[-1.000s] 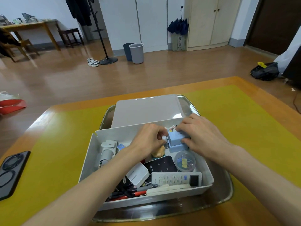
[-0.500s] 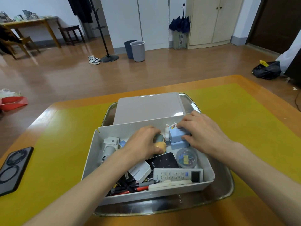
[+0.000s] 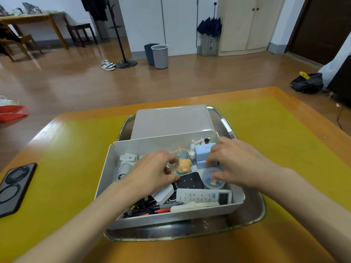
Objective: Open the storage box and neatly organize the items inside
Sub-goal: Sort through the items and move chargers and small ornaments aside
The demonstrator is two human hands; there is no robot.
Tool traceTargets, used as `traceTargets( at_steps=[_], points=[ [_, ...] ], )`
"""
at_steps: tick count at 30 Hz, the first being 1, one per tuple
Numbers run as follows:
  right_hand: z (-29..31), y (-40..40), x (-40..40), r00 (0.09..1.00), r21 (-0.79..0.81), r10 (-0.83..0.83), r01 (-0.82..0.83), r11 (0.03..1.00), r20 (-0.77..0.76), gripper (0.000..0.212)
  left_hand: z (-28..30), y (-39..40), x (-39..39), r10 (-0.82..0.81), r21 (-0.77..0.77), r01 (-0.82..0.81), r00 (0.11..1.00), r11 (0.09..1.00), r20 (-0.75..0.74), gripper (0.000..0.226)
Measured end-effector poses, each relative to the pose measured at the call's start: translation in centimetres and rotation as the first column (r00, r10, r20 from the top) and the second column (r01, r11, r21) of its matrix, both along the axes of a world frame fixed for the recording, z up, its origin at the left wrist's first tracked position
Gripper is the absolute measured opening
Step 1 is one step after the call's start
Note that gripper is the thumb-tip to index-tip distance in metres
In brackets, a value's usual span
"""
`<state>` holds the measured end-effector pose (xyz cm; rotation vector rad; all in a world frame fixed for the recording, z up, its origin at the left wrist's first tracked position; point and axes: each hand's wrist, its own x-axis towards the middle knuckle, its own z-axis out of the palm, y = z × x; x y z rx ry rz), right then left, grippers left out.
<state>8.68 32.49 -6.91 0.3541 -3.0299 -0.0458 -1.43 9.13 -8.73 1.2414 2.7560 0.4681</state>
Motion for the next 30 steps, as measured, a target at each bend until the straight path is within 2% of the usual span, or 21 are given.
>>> traceTargets(
  at_steps=[4,10,13,17,20,23,26,28,30],
  points=[
    [-1.1,-0.6,1.2,0.995,0.04,0.018,-0.022,0.999,0.095,0.043,-0.2,-1.9,1.5,-0.074,-0.074,0.076,0.997,0.994,0.027,0.04],
    [-0.8,-0.5,1.6,0.995,0.062,0.01,-0.016,0.998,0.096,0.043,0.7,-3.2,1.8,-0.142,-0.17,0.149,0.988,0.974,0.055,0.055],
    [-0.7,-0.5,1.8,0.995,0.04,-0.001,-0.003,0.999,0.1,0.041,1.2,-3.7,1.9,-0.137,-0.201,0.134,0.991,0.97,0.001,0.056],
    [-0.2,-0.7,1.6,0.996,0.017,-0.014,0.013,1.0,0.09,0.043,1.3,-3.6,2.6,-0.096,-0.296,0.048,0.984,0.954,-0.15,0.062],
    [0.0,-0.8,1.4,0.993,0.015,-0.035,0.034,0.999,0.116,0.043,1.4,-3.7,3.0,-0.052,-0.28,0.01,0.988,0.96,-0.144,0.051],
    [0.0,-0.9,1.3,0.989,0.03,-0.052,0.048,0.998,0.141,0.038,1.6,-3.7,2.7,-0.01,-0.191,0.0,0.999,0.982,-0.052,0.039],
    [0.2,-0.9,1.0,0.998,0.005,-0.05,0.05,0.999,0.034,0.032,2.2,-3.5,2.0,0.059,0.023,-0.061,0.993,0.998,0.106,0.048],
    [0.4,-1.0,0.9,0.997,-0.103,-0.082,0.081,0.991,-0.005,0.033,2.9,-3.1,1.7,0.086,0.209,-0.14,0.965,0.968,0.247,0.055],
    [0.5,-1.4,0.9,0.993,-0.303,-0.122,0.118,0.945,0.008,0.045,3.2,-2.4,1.5,0.136,0.358,-0.3,0.898,0.884,0.419,0.046]
  ],
)
